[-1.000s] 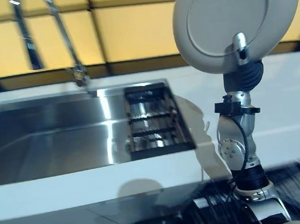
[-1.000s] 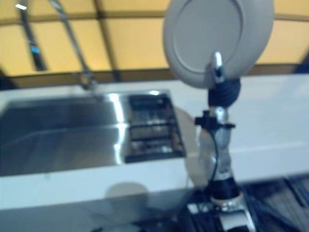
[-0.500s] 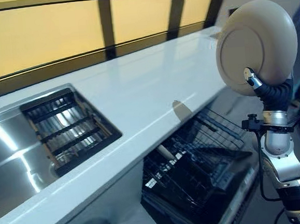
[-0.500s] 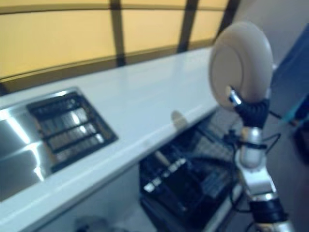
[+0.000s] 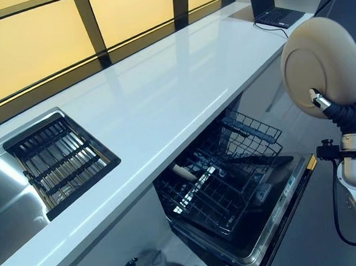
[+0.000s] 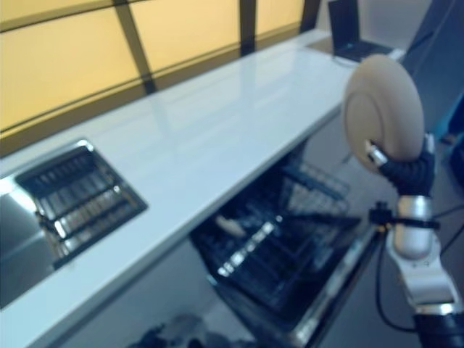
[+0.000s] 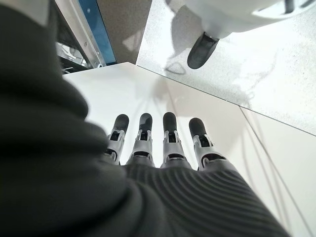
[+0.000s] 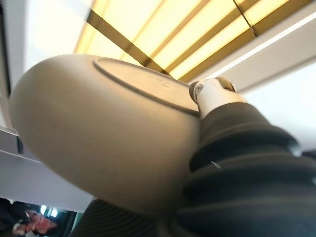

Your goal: Take plates into dishwasher

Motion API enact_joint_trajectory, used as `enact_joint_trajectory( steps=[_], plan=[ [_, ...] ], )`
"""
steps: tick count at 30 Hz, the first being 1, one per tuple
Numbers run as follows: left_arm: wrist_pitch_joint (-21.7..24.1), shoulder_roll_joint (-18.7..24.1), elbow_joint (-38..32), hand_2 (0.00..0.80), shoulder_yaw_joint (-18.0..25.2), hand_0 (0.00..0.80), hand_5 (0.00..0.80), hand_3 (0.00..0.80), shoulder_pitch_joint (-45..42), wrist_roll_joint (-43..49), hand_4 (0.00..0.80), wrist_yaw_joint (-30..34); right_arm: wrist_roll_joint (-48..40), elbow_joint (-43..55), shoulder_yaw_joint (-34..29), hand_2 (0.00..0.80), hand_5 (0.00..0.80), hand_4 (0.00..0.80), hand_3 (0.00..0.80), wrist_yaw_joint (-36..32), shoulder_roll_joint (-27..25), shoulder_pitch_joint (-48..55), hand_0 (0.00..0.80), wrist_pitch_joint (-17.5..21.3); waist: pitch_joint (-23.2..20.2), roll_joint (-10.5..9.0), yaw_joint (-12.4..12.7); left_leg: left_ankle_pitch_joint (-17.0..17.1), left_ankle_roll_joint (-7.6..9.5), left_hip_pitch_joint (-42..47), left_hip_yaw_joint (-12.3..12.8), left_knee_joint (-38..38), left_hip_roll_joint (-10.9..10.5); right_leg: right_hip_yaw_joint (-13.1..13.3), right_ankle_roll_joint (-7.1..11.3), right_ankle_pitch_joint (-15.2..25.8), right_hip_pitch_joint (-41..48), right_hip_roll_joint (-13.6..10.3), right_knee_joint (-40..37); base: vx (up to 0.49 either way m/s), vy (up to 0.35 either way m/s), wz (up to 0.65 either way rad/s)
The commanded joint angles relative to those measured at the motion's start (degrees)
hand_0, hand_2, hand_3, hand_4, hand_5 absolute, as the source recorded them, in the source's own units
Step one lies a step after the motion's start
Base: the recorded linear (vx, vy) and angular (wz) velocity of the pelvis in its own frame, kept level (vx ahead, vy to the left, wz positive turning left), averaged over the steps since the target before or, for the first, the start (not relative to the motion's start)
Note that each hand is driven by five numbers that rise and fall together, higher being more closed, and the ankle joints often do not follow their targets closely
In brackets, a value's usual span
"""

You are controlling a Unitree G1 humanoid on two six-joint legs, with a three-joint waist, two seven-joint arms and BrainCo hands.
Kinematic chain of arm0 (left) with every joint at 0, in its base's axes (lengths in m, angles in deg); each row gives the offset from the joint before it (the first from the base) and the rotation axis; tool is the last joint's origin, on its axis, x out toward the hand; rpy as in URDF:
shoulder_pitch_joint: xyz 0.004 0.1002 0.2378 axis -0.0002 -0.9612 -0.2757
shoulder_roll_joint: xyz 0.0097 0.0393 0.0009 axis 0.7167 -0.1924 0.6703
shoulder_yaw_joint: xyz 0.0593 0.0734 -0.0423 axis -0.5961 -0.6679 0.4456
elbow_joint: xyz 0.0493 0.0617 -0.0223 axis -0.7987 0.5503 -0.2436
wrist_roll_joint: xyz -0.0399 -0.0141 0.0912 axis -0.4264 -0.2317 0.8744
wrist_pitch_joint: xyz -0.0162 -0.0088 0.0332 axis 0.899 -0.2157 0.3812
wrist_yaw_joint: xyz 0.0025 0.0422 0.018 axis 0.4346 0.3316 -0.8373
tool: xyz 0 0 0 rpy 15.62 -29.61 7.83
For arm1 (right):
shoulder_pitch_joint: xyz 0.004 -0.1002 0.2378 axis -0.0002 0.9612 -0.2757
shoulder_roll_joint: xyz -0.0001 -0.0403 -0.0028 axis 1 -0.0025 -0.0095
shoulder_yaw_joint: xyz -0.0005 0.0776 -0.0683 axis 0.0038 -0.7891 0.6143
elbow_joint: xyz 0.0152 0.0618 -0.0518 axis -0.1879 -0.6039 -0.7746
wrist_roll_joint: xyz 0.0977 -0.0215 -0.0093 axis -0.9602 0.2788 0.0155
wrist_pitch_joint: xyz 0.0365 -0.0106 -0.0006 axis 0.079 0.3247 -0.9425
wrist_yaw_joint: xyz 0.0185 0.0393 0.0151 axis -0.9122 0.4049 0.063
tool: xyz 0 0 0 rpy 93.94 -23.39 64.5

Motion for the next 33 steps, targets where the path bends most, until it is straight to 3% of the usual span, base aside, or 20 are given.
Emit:
enact_joint_trajectory(
  steps=[1, 8, 14, 33],
  plan=[
    [1.2, 3.5, 1.3, 0.000, 0.0, 0.000, 0.000, 0.000, 3.2, 0.1, 0.000, -0.2, 3.3, 0.4, -2.0, 0.800, 0.800, 0.800, 0.800, -5.8, -2.8, -2.1, 0.800, -1.6, 0.0, -3.84, -0.1, -8.7, -0.30, 1.0, -3.2, 1.6, -0.6, 2.6, -0.98, -2.9, -1.0, -0.3, 1.6, -0.026, 0.058, -0.03],
    [1.3, 4.6, 1.5, 0.000, 0.0, 0.000, 0.000, 0.000, 5.2, -0.4, 0.000, -0.3, 7.2, -3.2, 0.7, 0.800, 0.800, 0.800, 0.800, -13.2, -6.6, -2.9, 0.800, -6.7, 1.7, -3.72, -0.1, -9.1, -0.30, 0.1, -4.6, 2.1, -1.2, 2.7, -0.40, -2.7, -2.9, -0.9, 2.1, -0.009, 0.056, -0.02],
    [0.2, 5.4, -0.5, 0.000, -0.3, 0.000, 0.000, 0.000, 6.2, 0.0, 0.000, -0.3, 8.6, -6.4, 4.4, 0.800, 0.800, 0.800, 0.800, -17.8, -6.7, -5.0, 0.800, -9.1, 3.4, -3.59, 0.6, -8.7, -0.20, 0.0, -6.0, 1.1, -2.1, 2.8, 0.29, -1.9, -3.8, -1.1, 1.7, 0.012, 0.034, -0.01],
    [-1.6, 7.2, -4.1, 0.000, -1.9, 0.000, 0.000, 0.000, 6.7, 4.7, 0.000, 2.5, 13.3, -23.0, 15.3, 0.800, 0.800, 0.800, 0.800, -14.7, 1.8, -14.2, 0.800, -12.5, 5.2, -3.40, 5.3, -7.8, 0.49, -0.4, -9.6, -0.4, -2.9, -0.4, 0.49, -2.5, -3.1, -1.6, 2.5, 0.054, -0.007, 0.08]
  ],
)
